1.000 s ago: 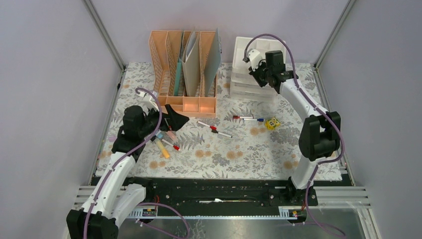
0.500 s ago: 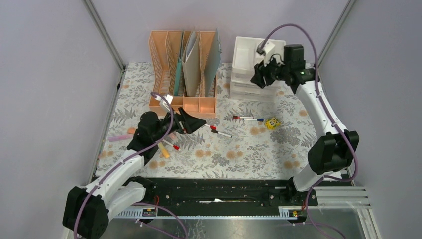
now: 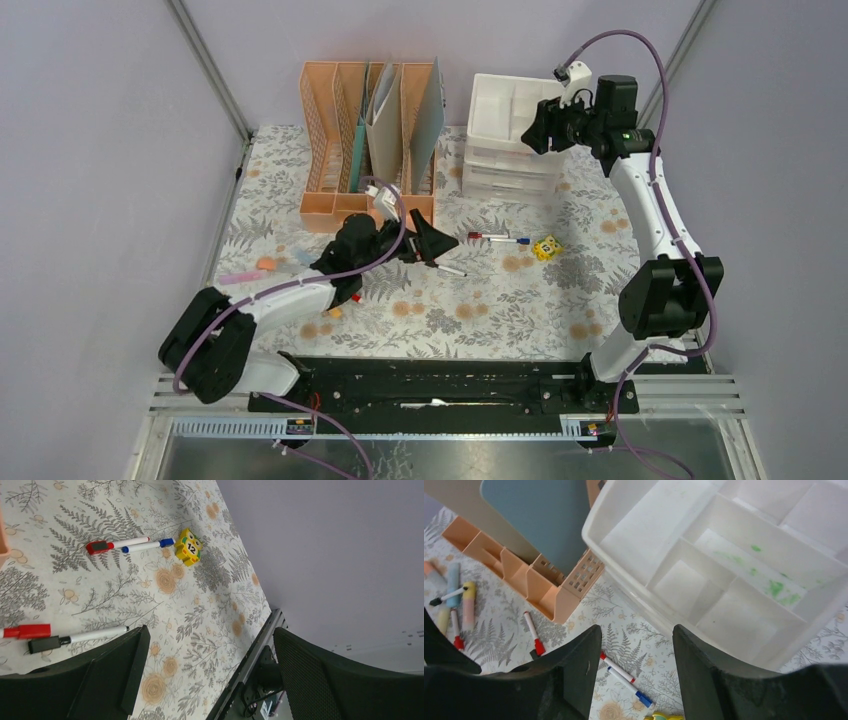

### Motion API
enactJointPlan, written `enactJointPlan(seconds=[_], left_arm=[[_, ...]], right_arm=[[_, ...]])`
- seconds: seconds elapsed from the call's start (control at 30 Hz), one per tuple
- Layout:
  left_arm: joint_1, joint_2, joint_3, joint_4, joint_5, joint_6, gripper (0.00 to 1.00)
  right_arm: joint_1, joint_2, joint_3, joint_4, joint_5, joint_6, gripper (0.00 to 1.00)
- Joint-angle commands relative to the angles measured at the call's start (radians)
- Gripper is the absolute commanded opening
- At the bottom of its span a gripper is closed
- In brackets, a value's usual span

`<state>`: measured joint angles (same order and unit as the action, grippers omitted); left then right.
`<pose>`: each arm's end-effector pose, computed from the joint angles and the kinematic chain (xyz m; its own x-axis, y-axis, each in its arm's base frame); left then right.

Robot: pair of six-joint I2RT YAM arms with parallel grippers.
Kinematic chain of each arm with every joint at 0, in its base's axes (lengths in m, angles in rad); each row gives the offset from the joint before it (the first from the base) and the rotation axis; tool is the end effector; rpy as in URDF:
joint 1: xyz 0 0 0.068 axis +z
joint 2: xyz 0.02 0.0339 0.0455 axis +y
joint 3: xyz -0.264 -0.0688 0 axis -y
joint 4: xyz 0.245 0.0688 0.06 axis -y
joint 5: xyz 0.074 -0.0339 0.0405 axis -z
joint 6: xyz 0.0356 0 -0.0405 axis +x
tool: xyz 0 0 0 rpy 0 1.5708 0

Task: Organize the desk
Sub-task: Close the drawer in the storage box.

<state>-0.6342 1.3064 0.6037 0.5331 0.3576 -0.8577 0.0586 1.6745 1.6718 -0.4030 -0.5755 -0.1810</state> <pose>0.2202 -0.1775 0.2377 -0.7190 -0.3507 -0.6001 0.4421 0.4355 -0.7841 0.3861 0.0421 0.3944 -0.2888 -0.1682 -0.9425 -0.6103 0.7908 0.0459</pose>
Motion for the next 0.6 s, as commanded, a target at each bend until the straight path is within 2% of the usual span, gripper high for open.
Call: enactJointPlan(seconds=[0.0, 0.1, 0.27, 0.43, 0.57], left_arm=[[-0.033, 0.081, 0.097, 0.117, -0.063, 0.009, 0.99], [-0.038, 0.167, 0.141, 0.106, -0.096, -0.005, 0.99], [-0.06, 0.275, 0.211, 0.128, -0.083, -0.032, 0.99], [-0.079, 0.298, 0.236, 0.116, -0.095, -0.021, 0.99], [-0.08, 0.297, 0.233, 0.114, -0.116, -0.02, 0.99]], right_arm=[[-0.012, -0.039, -0.019, 0.1, 0.114, 0.064, 0.62], [-0.048, -0.05, -0.049, 0.152, 0.151, 0.114, 0.62], [-0.051, -0.023, -0.046, 0.144, 0.174, 0.154, 0.6], [-0.049, 0.039, 0.003, 0.142, 0.204, 0.248, 0.55], [-0.037, 0.094, 0.05, 0.136, 0.206, 0.277, 0.48]])
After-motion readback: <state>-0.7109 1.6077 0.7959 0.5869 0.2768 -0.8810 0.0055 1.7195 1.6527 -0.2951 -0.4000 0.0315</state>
